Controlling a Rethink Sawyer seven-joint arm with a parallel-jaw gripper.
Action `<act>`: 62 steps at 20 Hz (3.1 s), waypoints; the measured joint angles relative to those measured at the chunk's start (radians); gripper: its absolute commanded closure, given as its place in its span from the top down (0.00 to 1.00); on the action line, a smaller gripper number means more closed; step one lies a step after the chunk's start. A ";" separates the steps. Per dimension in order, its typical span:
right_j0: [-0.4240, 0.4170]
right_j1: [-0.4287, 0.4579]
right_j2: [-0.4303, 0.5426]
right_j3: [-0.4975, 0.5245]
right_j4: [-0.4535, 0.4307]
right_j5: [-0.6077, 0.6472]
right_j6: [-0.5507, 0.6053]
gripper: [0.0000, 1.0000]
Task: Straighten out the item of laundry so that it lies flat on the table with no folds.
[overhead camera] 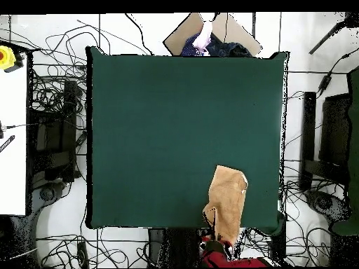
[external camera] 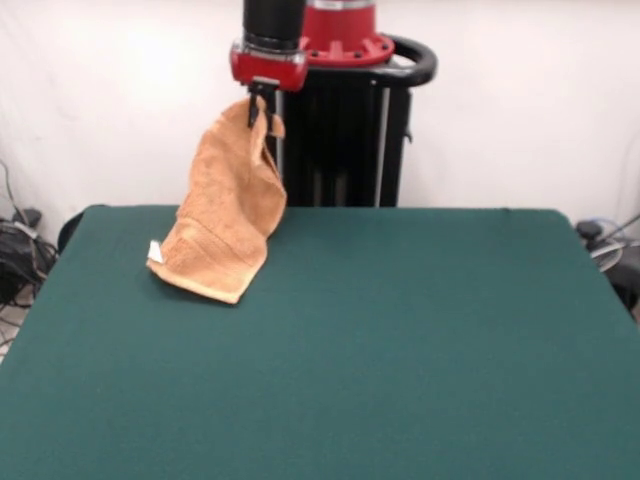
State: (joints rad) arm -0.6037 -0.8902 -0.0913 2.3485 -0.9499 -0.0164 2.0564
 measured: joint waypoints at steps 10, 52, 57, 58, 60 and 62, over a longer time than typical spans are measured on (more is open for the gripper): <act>0.010 -0.007 0.004 0.006 -0.050 -0.179 0.000 0.00; -0.409 -0.062 0.059 0.213 0.378 -0.146 0.030 0.00; -0.401 -0.114 0.082 0.214 0.378 -0.100 0.030 0.00; -0.398 -0.115 0.085 0.214 0.378 -0.100 0.030 0.00; -0.390 -0.112 0.084 0.214 0.378 -0.100 0.030 0.00; -0.376 -0.107 0.082 0.213 0.378 -0.102 0.030 0.00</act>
State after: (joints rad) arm -0.9801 -0.9971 -0.0098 2.5614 -0.5721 -0.1185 2.0860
